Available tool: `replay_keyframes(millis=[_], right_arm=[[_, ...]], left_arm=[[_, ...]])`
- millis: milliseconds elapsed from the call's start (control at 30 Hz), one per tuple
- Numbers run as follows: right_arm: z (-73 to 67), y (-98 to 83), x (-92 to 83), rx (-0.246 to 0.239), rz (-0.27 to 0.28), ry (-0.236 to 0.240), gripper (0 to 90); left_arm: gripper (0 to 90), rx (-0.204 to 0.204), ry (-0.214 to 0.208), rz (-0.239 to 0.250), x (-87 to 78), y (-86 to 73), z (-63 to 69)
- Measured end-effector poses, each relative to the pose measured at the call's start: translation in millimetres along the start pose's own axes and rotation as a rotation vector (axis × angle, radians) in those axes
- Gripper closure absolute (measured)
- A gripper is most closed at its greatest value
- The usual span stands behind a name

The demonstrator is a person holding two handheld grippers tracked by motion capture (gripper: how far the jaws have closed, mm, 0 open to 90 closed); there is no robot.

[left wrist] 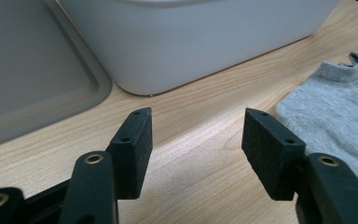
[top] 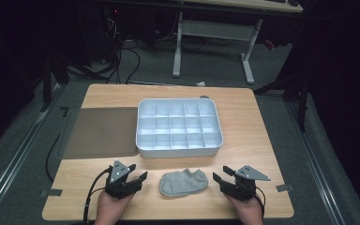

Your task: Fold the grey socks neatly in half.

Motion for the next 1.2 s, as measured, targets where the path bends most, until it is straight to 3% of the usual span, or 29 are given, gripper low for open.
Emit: replay_keyframes(millis=[233, 400, 600, 767, 933, 1067, 1200], right_arm=[[-4.3, 0.6, -0.3, -0.013, 0.002, -0.005, 44.3], [-13.3, 1.5, 2.4, -0.054, -0.025, 0.026, 43.4], [-20.7, 2.5, 4.4, -0.068, -0.038, 0.047, 43.3], [-27.1, 4.0, 7.4, -0.061, -0.061, 0.084, 46.5], [-30.0, 3.9, 10.8, -0.037, -0.088, 0.085, 52.9], [-31.8, 3.2, 15.5, -0.016, -0.117, 0.098, 55.2], [-35.8, 3.3, 22.9, -0.011, -0.165, 0.089, 55.0]], left_arm=[[43.2, 0.005, 0.001, -0.009, 0.3, -0.3, 3.2], [43.0, 0.024, 0.001, -0.014, 1.8, 0.5, 9.1], [43.2, 0.050, -0.025, -0.010, 2.7, 2.9, 22.3], [45.2, 0.096, -0.072, -0.006, 3.6, 5.7, 43.3], [50.8, 0.147, -0.116, -0.024, 10.3, 6.8, 63.3], [54.9, 0.198, -0.117, -0.069, 18.3, 4.2, 75.8], [56.8, 0.221, -0.109, -0.095, 22.6, 1.5, 80.3]])
Point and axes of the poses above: each handheld gripper's, and its own axes: x roughly forward along the jaws, y roughly out of its top, z roughly to its right, the point moved 3 cm from there along x, roughly forward along the jaws, and after that the axes turned 14 degrees about -z, right-handed, at the moved point
